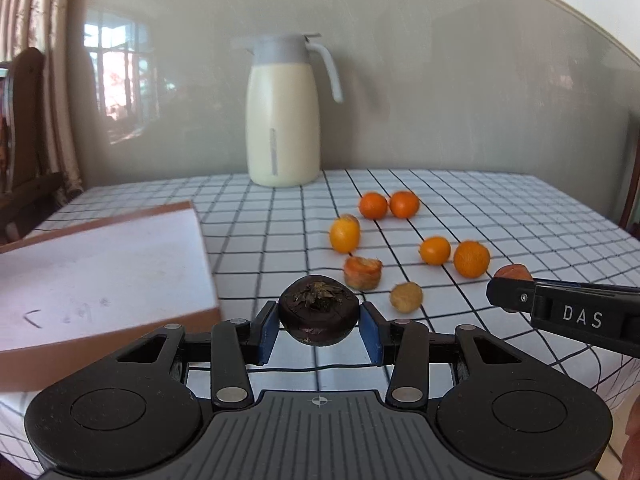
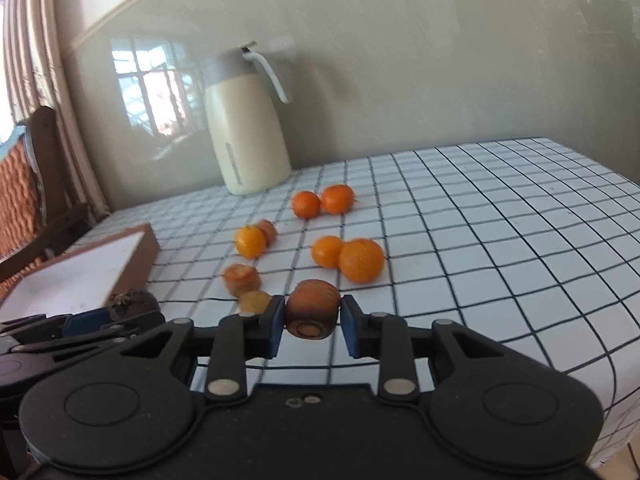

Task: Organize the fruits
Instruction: 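Carry the mangosteen with the left tool while the right tool carries the brown fruit to the box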

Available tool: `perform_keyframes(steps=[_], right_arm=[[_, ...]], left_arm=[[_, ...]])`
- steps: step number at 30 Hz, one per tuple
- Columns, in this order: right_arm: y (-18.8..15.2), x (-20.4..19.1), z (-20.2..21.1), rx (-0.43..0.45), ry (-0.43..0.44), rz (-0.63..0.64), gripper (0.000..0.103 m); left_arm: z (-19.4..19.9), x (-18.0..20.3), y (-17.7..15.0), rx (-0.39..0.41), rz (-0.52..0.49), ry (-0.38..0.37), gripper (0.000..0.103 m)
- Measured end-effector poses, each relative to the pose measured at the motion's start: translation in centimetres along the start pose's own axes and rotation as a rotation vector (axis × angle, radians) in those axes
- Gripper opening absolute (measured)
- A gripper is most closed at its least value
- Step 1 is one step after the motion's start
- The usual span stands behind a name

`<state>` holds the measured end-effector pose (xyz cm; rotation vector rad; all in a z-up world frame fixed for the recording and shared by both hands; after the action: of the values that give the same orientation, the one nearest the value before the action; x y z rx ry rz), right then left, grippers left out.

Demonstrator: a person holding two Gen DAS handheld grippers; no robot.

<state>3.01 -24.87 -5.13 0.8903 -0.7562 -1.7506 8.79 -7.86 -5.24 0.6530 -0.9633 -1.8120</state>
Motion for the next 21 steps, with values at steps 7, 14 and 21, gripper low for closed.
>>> perform_keyframes(steps=[7,14,21], right_arm=[[0.0,-2.3,0.3,0.003,0.063,0.044,0.022],[0.2,-5.6,0.4,0.036,0.146,0.082,0.022],[0.2,-9.2,0.2,0.074,0.214,0.126,0.022]], left_arm=[[1.5,-3.5,-0.4,-0.005,0.055,0.035,0.044],[3.6,-7.4,-0.7,0.032,0.103,0.093,0.044],[5.1,-11.9,-0.9,0.067,0.186,0.15,0.044]])
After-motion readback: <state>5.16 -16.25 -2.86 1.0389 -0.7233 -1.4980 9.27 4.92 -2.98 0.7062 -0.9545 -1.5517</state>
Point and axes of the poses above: each gripper's, at about its wrist camera, not at the fingertips, and z roughly against the way its jaws point, x to its right, y to its top, the point moved 6 cm from there along -z, roughly the way its jaws point, and after that the axes turned 5 degrees about -x, right-handed, at the moved point
